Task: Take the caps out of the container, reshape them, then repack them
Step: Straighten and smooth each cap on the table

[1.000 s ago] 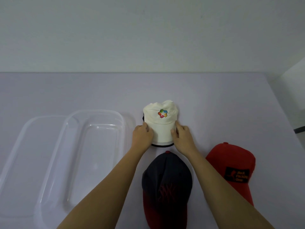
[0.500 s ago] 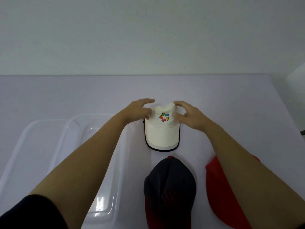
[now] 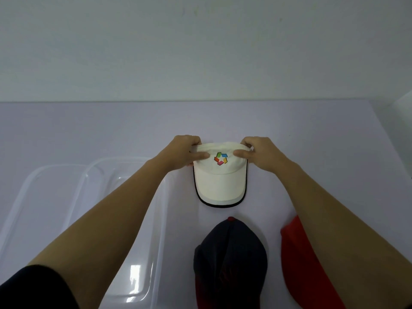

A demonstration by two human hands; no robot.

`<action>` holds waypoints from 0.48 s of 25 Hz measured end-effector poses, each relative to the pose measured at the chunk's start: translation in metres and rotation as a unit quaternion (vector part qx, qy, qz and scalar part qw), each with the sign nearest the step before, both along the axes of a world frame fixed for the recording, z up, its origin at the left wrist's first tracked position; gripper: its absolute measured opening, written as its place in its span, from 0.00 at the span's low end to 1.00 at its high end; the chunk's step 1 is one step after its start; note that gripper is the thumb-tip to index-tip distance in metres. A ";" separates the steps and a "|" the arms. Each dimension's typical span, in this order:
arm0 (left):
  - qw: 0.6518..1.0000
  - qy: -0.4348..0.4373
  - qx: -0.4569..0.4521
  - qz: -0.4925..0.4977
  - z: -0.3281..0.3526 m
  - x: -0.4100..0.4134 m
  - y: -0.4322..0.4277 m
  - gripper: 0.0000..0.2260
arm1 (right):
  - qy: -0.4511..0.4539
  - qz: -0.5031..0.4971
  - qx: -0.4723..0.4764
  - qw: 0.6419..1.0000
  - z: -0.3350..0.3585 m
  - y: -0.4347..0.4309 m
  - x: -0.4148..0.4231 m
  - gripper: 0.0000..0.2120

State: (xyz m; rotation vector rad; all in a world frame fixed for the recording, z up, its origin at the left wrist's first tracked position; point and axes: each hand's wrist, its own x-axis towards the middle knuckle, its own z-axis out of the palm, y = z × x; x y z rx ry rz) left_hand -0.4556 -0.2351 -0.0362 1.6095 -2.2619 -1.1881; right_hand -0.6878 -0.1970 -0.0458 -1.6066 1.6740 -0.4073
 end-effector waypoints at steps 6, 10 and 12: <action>0.991 0.067 0.110 0.030 0.009 -0.004 -0.003 0.05 | -0.028 0.003 0.010 1.000 -0.001 -0.003 -0.003 0.12; 0.993 0.069 0.096 0.010 0.005 -0.015 -0.002 0.02 | -0.078 -0.004 0.015 0.997 -0.001 -0.002 0.002 0.05; 0.994 0.067 0.078 0.037 0.002 -0.013 -0.002 0.04 | -0.007 0.034 0.014 0.999 -0.001 -0.004 -0.002 0.06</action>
